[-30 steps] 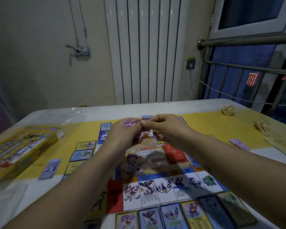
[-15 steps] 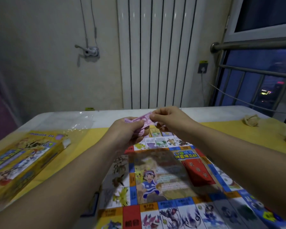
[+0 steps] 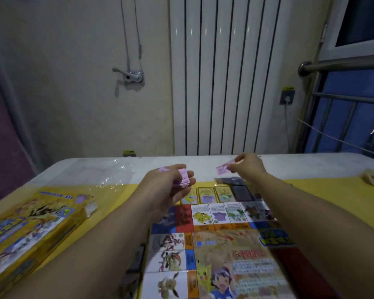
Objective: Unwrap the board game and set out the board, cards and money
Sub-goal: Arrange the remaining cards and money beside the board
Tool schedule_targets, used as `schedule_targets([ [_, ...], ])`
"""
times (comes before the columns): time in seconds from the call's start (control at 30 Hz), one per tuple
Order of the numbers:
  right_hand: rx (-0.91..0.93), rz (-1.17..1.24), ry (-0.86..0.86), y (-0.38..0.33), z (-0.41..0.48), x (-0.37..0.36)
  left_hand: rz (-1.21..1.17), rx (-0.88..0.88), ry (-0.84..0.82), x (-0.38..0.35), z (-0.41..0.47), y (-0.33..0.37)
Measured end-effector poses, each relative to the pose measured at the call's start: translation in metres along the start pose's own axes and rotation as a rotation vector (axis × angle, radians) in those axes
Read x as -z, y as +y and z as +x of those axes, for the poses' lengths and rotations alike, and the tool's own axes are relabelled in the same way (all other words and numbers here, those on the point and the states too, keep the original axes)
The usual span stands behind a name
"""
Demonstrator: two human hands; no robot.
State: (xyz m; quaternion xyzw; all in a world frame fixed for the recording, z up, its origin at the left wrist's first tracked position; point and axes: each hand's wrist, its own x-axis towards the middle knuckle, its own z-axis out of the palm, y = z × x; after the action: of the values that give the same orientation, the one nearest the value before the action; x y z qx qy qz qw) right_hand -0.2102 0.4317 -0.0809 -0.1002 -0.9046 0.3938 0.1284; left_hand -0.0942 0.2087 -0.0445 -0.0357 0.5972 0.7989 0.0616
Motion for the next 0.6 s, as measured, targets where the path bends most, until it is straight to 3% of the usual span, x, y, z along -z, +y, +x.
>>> schedule_targets([
  [0.13, -0.082, -0.297, 0.084, 0.016, 0.002, -0.009, 0.023, -0.055, -0.011, 0.015, 0.004, -0.005],
  [0.23, 0.009, -0.209, 0.09, 0.002, -0.01, -0.003, 0.037, -0.065, -0.002, 0.02, 0.0, -0.004],
  [0.4, 0.228, 0.178, -0.303, -0.065, -0.081, 0.021, 0.078, -0.085, 0.012, 0.02, -0.027, 0.0],
  [0.5, 0.339, 0.165, -0.518, -0.102, -0.13, 0.03, 0.163, -0.12, 0.026, 0.024, -0.053, 0.004],
  [0.6, 0.429, 0.125, -0.578, -0.127, -0.166, 0.031, 0.239, -0.134, 0.026, 0.034, -0.084, 0.011],
])
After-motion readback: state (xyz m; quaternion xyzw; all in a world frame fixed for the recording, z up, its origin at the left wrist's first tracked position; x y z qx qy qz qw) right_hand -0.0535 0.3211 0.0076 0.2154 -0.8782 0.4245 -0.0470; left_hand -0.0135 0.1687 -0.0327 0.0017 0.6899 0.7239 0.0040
